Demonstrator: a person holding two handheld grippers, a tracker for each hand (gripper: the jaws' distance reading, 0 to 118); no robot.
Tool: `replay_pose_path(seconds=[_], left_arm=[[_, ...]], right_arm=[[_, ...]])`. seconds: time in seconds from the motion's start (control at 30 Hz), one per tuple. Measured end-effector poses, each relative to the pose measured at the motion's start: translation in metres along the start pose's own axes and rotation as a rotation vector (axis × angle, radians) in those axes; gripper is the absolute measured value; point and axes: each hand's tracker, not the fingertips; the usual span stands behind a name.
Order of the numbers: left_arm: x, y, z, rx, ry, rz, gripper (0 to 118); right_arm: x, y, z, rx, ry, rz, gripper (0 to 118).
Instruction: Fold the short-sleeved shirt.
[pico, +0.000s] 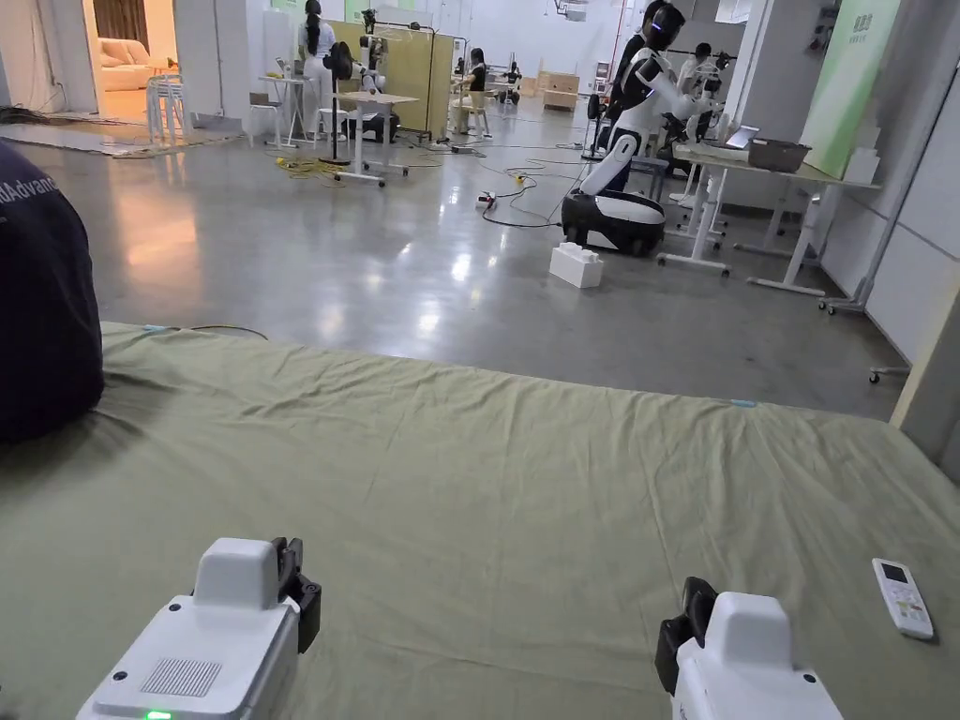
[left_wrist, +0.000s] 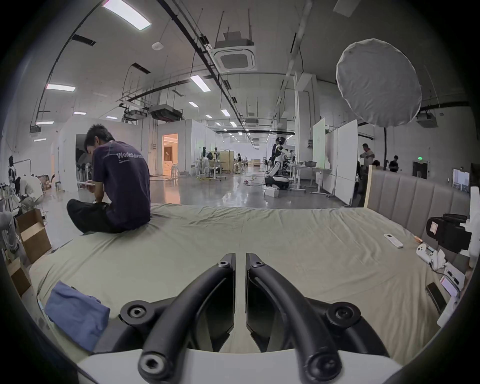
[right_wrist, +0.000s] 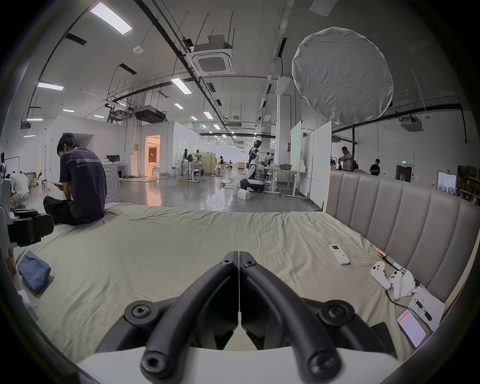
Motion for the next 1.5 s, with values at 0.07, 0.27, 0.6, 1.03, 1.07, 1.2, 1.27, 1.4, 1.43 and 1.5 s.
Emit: replay_pose_path(seconds=[0.07,0.27,0.6,1.03,1.07,1.2,1.27,1.4,1.43,1.5], left_arm=[[0.006,0.0,0.002,0.003,0.003,-0.022,6],[0.01,-0.002,0.005,0.005,0.021,-0.018,6],[0.012,0.006,0.01,0.04,0.014,-0.023,6],[0.021,0.01,0.007,0.039,-0.01,-0.042,6],[0.022,0.011,0.007,0.039,-0.014,-0.046,6],[0.023,0.011,0.006,0.041,-0.003,-0.05,7],[0.022,0.012,0.005,0.041,-0.007,-0.035,34],[0.022,0.011,0.003,0.028,0.015,-0.025,74],[0.021,0.01,0.003,0.034,0.023,-0.021,74],[0.021,0.01,0.003,0.036,0.03,-0.025,76]], right_arm=[[0.001,-0.002,0.003,0.001,0.003,-0.005,1],[0.002,-0.005,0.008,0.014,0.003,-0.001,1],[0.009,-0.002,0.014,0.031,-0.021,-0.023,1],[0.01,-0.001,0.011,0.026,-0.023,-0.026,1],[0.01,-0.001,0.011,0.027,-0.026,-0.021,2],[0.01,0.0,0.011,0.035,-0.022,-0.022,25],[0.01,0.001,0.01,0.036,-0.017,-0.019,64],[0.008,0.003,0.009,0.052,-0.031,-0.001,77],[0.008,0.004,0.008,0.044,-0.032,-0.006,82],[0.008,0.004,0.008,0.041,-0.032,-0.016,96]])
